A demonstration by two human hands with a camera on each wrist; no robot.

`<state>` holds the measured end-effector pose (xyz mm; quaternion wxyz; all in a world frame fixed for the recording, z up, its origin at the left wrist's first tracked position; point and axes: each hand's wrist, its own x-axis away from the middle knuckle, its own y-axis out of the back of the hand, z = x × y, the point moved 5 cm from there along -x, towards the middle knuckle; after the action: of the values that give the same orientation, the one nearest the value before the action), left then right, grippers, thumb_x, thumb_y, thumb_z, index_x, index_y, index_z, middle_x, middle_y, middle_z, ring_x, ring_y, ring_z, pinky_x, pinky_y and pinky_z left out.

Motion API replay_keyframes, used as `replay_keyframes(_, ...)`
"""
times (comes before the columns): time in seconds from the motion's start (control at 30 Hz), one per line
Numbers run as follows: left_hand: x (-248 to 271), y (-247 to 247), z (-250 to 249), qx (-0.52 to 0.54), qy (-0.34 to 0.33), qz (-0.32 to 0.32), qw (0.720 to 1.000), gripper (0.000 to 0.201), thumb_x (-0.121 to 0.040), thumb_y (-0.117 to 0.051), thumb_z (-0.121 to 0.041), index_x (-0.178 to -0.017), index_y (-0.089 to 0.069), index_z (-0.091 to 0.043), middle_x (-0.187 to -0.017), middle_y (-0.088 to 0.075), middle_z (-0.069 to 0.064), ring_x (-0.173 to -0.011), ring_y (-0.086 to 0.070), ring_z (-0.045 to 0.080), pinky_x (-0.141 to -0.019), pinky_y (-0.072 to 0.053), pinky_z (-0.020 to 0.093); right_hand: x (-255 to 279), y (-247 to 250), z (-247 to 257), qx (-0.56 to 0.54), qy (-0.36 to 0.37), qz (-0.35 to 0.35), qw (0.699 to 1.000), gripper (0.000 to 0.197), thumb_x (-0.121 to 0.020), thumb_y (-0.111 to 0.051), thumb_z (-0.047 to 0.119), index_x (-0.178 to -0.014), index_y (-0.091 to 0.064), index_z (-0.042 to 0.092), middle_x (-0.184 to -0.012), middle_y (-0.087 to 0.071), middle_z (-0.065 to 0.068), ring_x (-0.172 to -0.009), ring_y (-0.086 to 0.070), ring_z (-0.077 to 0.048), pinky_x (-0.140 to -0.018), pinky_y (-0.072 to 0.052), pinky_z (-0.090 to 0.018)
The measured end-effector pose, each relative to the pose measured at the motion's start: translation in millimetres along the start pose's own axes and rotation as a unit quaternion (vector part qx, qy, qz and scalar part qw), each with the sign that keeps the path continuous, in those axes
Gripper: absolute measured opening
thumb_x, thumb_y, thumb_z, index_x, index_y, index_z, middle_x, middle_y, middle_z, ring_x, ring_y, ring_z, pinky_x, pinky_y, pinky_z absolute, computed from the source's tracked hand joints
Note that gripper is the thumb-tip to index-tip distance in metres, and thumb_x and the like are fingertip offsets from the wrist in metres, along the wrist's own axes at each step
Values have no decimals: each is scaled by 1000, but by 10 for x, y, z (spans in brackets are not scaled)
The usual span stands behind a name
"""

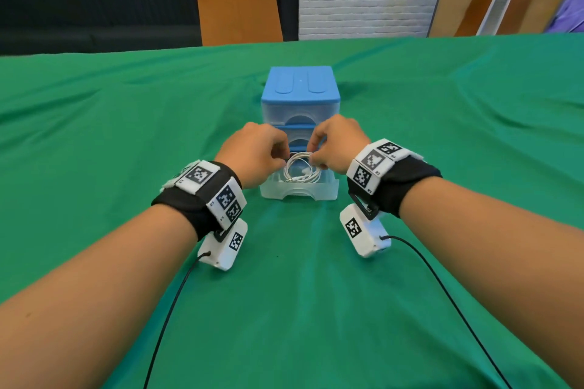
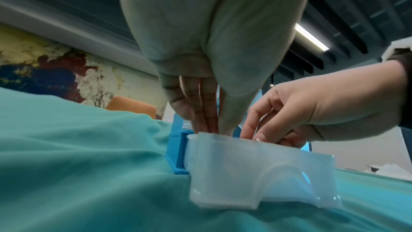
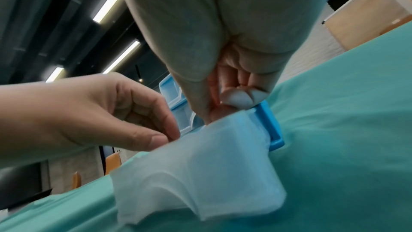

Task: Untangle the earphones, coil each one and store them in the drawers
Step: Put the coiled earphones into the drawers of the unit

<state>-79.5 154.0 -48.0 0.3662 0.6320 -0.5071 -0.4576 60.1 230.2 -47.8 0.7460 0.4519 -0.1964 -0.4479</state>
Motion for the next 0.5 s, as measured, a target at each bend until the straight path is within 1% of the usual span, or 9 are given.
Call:
replay_keyframes(0.1,80,-21,-46,-50,-23,14,998,11,-90,-67,-23,-95,-76,-27,-91,-73,-3,-88,-67,22,-78,-57,41,21,-40,22,12,20,14,1000,7,-80,-76,5,-82,-78,11,-68,-67,1,-70,-67,-17,-76,-60,-34)
replay_keyframes(0.2,125,-54,-80,-84,-54,24,995,20,-94,-59,-25,-105,-75,-28,-100,-74,0,-95,-66,28,-82,-55,42,66,12,49,32,52,-6,998,6,-83,-74,14,-86,-79,13,-77,-73,-2,-79,-69,-18,-81,-60,-37)
replay_keyframes(0.27,137,-93,-88,-118,-74,43,989,27,-93,-56,-21,-111,-75,-29,-104,-74,1,-99,-64,30,-86,-52,42,144,65,76,36,84,-11,996,9,-84,-73,22,-86,-80,17,-78,-73,3,-78,-67,-11,-80,-58,-33)
replay_keyframes(0.3,143,-113,-91,-132,-82,56,986,30,-93,-54,-20,-113,-74,-30,-106,-73,1,-101,-63,30,-87,-50,41,200,79,98,37,109,1,993,11,-84,-73,27,-87,-80,18,-75,-72,7,-74,-65,-4,-77,-56,-28)
replay_keyframes(0.33,147,-132,-93,-139,-87,68,984,33,-93,-51,-19,-114,-74,-31,-108,-73,1,-104,-62,29,-89,-49,40,262,73,122,47,135,25,989,15,-83,-75,33,-88,-80,20,-71,-69,11,-69,-62,1,-72,-53,-21)
replay_keyframes(0.37,150,-143,-92,-142,-89,77,983,35,-93,-50,-19,-115,-74,-32,-110,-72,0,-106,-61,28,-90,-47,39,324,52,141,70,157,54,984,20,-82,-75,40,-90,-80,23,-70,-67,13,-67,-61,2,-68,-49,-19)
replay_keyframes(0.43,140,-138,-84,-146,-91,76,982,35,-93,-49,-19,-115,-74,-31,-111,-73,-1,-109,-59,27,-91,-46,40,397,-15,132,138,180,101,969,32,-78,-76,51,-98,-78,25,-80,-70,6,-75,-61,-7,-74,-51,-27)
replay_keyframes(0.47,131,-117,-80,-145,-91,67,983,35,-92,-50,-19,-114,-74,-30,-110,-73,-1,-109,-59,28,-91,-46,40,411,-38,114,166,182,114,962,37,-78,-76,52,-102,-78,25,-88,-71,3,-81,-60,-13,-79,-52,-31)
replay_keyframes(0.5,120,-92,-76,-139,-91,56,984,33,-92,-51,-18,-113,-75,-29,-108,-73,0,-109,-58,28,-92,-46,42,415,-49,103,184,181,120,959,39,-78,-76,51,-106,-77,25,-94,-71,1,-85,-57,-14,-83,-53,-34)
